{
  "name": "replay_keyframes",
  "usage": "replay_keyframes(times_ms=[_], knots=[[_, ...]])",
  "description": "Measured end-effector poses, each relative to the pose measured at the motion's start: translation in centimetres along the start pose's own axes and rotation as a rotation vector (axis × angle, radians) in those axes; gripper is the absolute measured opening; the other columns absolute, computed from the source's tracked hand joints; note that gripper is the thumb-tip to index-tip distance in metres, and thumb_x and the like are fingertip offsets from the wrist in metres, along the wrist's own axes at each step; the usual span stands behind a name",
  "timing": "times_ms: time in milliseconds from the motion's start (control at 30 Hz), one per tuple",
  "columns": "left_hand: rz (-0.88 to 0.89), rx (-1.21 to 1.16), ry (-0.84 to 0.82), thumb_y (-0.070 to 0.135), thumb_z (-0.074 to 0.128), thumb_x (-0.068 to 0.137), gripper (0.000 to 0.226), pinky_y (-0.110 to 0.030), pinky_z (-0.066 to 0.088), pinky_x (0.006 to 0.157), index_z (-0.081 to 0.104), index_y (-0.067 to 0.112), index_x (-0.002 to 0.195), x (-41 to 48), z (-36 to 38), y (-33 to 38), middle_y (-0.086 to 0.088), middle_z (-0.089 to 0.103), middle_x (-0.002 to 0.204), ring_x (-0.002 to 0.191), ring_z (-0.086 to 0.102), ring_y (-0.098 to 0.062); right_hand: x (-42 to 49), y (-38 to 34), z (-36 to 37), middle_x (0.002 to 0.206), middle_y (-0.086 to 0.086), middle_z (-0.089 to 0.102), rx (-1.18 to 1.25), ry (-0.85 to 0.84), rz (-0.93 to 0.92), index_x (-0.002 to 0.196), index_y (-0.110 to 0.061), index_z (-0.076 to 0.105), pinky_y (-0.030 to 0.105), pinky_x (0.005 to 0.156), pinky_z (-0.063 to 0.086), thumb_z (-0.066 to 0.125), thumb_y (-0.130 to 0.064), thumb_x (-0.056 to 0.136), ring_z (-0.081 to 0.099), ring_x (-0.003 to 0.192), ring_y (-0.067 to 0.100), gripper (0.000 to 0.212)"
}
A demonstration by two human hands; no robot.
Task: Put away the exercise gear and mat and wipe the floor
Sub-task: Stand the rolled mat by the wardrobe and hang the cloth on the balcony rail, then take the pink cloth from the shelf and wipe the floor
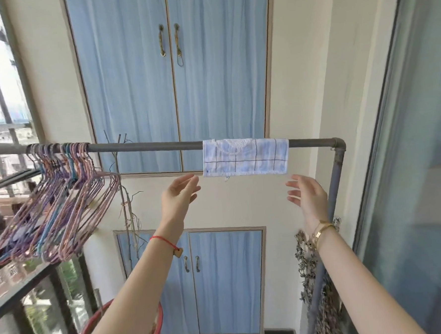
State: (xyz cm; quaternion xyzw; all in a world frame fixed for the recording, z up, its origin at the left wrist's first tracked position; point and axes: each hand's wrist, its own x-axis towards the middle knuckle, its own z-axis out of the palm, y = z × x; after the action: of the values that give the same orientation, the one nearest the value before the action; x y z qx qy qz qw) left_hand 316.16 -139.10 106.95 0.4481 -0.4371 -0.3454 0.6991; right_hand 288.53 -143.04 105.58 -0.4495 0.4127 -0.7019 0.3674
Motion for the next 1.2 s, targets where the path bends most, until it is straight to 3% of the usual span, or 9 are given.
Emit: replay_keyframes(times_ms=[133,267,400,533,633,800,1100,1200], knots=[[0.008,-0.028,-0.102,0.024,0.068,0.095,0.023,-0.034,0.055,0.098,0.070,0.017,0.117,-5.3,-1.7,1.9,-0.004,0.073,0.115,0.107,0.071,-0.017,-6.7,-1.9,-1.2,0.101,0.011,0.071,-0.001,0.020,-0.021,0.099,-0.020,0.070,0.026,0.070,0.052,0.048,-0.023,0.101,0.061,0.080,0.016,0.022],[-0.016,-0.083,-0.202,0.027,0.066,0.096,0.023,-0.036,0.052,0.103,0.069,0.020,0.118,-11.2,-2.7,2.7,-0.004,0.072,0.121,0.111,0.070,-0.016,-14.2,-3.6,-3.4,0.109,0.013,0.070,-0.028,0.057,-0.031,0.111,-0.014,0.068,0.032,0.081,0.052,0.045,-0.021,0.102,0.061,0.089,0.016,0.025],[-0.033,-0.127,-0.323,0.027,0.056,0.101,0.029,-0.037,0.049,0.106,0.066,0.017,0.127,-16.9,-2.4,2.9,-0.001,0.072,0.123,0.116,0.067,-0.016,-21.4,-5.9,-6.1,0.102,0.009,0.069,-0.039,0.099,-0.038,0.113,-0.012,0.066,0.026,0.074,0.050,0.044,-0.018,0.103,0.062,0.080,0.009,0.025],[-0.074,-0.174,-0.452,0.024,0.051,0.104,0.030,-0.037,0.049,0.106,0.064,0.017,0.129,-22.4,-0.8,3.6,-0.001,0.072,0.123,0.117,0.067,-0.017,-27.9,-8.1,-10.1,0.104,0.008,0.071,-0.071,0.174,-0.053,0.117,-0.009,0.066,0.027,0.082,0.050,0.043,-0.018,0.104,0.061,0.087,0.011,0.028],[-0.097,-0.202,-0.552,0.023,0.052,0.103,0.029,-0.036,0.049,0.106,0.064,0.016,0.129,-26.6,0.6,4.3,-0.001,0.073,0.122,0.116,0.067,-0.016,-32.5,-9.9,-13.5,0.108,0.009,0.071,-0.107,0.248,-0.051,0.120,-0.009,0.065,0.025,0.083,0.052,0.042,-0.020,0.104,0.061,0.090,0.013,0.030],[-0.130,-0.230,-0.717,0.024,0.055,0.101,0.024,-0.037,0.047,0.108,0.068,0.020,0.121,-34.1,3.2,5.3,-0.002,0.072,0.122,0.119,0.066,-0.017,-39.6,-12.8,-19.3,0.114,0.011,0.070,-0.134,0.412,-0.052,0.119,-0.012,0.066,0.034,0.093,0.049,0.041,-0.023,0.104,0.061,0.095,0.016,0.031],[-0.219,-0.295,-0.980,0.020,0.053,0.102,0.025,-0.039,0.046,0.109,0.066,0.020,0.124,-50.1,9.5,7.1,-0.001,0.073,0.122,0.120,0.066,-0.016,-54.2,-18.7,-31.3,0.115,0.006,0.070,-0.234,0.708,-0.054,0.121,-0.015,0.066,0.039,0.101,0.049,0.042,-0.028,0.104,0.063,0.108,0.024,0.032],[-0.265,-0.311,-1.064,0.021,0.051,0.103,0.025,-0.038,0.046,0.108,0.067,0.021,0.123,-56.7,11.2,8.0,0.000,0.072,0.122,0.119,0.066,-0.015,-59.8,-20.8,-35.4,0.115,0.001,0.071,-0.314,0.772,-0.032,0.124,-0.019,0.064,0.036,0.100,0.050,0.039,-0.029,0.105,0.064,0.110,0.019,0.034]])
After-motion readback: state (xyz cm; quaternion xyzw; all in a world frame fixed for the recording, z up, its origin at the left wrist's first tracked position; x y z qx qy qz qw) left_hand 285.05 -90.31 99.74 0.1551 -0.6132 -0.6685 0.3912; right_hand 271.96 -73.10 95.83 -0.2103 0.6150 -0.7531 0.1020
